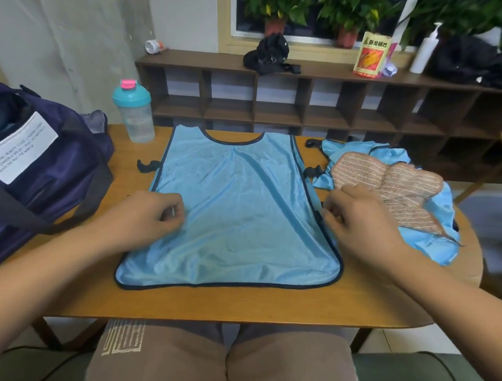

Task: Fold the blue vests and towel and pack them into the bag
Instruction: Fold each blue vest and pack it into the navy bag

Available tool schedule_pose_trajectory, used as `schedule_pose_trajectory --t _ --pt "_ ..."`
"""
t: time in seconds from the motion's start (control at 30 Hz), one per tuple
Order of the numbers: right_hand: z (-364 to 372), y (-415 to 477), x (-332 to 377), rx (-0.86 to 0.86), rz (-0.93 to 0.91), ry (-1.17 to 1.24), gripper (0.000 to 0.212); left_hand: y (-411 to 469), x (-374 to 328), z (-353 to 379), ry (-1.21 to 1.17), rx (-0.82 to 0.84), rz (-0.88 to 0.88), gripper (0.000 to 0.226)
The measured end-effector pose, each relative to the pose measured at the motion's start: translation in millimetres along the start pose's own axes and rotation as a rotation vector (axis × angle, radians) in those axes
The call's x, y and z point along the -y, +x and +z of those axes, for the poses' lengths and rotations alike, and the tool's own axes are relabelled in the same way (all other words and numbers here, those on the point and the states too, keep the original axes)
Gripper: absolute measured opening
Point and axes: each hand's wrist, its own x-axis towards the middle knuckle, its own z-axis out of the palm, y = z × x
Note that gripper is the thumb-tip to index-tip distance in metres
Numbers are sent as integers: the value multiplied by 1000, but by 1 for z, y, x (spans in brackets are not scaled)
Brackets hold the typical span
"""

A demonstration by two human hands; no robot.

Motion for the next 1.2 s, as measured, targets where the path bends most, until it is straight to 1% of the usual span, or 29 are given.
schedule_pose_trajectory --t 0.07,0.13,0.2,0.27,0.37,0.43,0.53,0.57,0.6,0.7,0.73,0.9,0.97,1.03,1.13,1.2 --pt "12 24 -2 25 74 -60 14 16 4 4 19 -95 -7 15" --pt "23 45 -4 119 164 -111 23 29 8 10 39 -161 -21 16" --pt "31 61 -3 250 242 -140 29 39 13 15 53 -185 -54 17" --pt "39 69 -1 351 282 -172 28 45 19 20 64 -190 -83 18" --pt "44 74 1 409 332 -131 24 50 28 26 76 -193 -105 18" --pt "44 75 0 394 354 -52 19 51 33 29 69 -198 -110 16" --pt "42 75 -7 238 351 -2 18 48 38 35 90 -232 -111 12" --pt "41 75 -10 213 344 -34 19 47 40 39 120 -254 -101 14" --pt "41 74 -12 230 335 -87 21 45 41 42 149 -277 -90 16" --pt "49 69 -13 366 301 -273 33 40 43 46 185 -315 -81 21" --pt "52 67 -13 364 287 -307 35 39 44 46 190 -320 -82 22" --pt "49 66 -2 236 171 -406 39 48 48 38 248 -275 -122 26" --pt "50 75 11 215 125 -353 38 60 45 33 242 -285 -134 25" --pt "57 88 25 248 102 -228 41 77 39 31 199 -295 -135 27" --pt "75 114 42 358 115 20 59 108 29 31 129 -273 -129 36" --pt "90 130 49 413 138 124 66 128 25 37 96 -214 -151 47"
